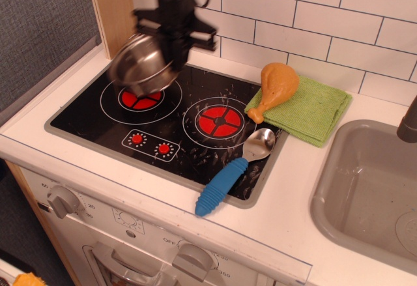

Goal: Move the pot to the back left corner of the stove

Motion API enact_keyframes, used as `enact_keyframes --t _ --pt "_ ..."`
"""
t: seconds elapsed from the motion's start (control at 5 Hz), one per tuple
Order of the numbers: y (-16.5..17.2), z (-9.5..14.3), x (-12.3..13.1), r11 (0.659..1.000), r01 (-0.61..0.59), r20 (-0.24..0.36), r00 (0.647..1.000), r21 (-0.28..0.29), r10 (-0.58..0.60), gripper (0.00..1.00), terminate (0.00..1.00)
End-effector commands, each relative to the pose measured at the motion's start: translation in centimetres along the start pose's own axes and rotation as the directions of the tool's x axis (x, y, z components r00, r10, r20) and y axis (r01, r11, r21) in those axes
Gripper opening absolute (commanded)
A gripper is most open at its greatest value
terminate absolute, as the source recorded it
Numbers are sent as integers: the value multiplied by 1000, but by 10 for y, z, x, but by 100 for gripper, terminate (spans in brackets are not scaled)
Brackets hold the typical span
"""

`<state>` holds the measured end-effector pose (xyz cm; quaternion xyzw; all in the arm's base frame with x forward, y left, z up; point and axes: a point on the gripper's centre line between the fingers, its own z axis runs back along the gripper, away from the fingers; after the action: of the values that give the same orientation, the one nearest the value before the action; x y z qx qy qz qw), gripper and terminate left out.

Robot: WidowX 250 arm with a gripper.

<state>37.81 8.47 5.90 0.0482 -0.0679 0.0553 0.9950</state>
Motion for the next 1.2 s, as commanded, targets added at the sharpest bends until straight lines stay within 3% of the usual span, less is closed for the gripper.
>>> enact_keyframes --t 0.0,0.2,0.4,0.6,1.0 --pt "7 9 30 998 14 30 999 66 -16 0 0" --pt "18 -5 25 998 11 -19 1000 68 -10 0 0" --pt "24 -15 18 999 15 -53 999 35 -13 0 0" --pt "23 -11 20 1000 15 -40 999 15 -15 100 0" --pt "21 38 26 998 37 102 994 53 -42 100 0"
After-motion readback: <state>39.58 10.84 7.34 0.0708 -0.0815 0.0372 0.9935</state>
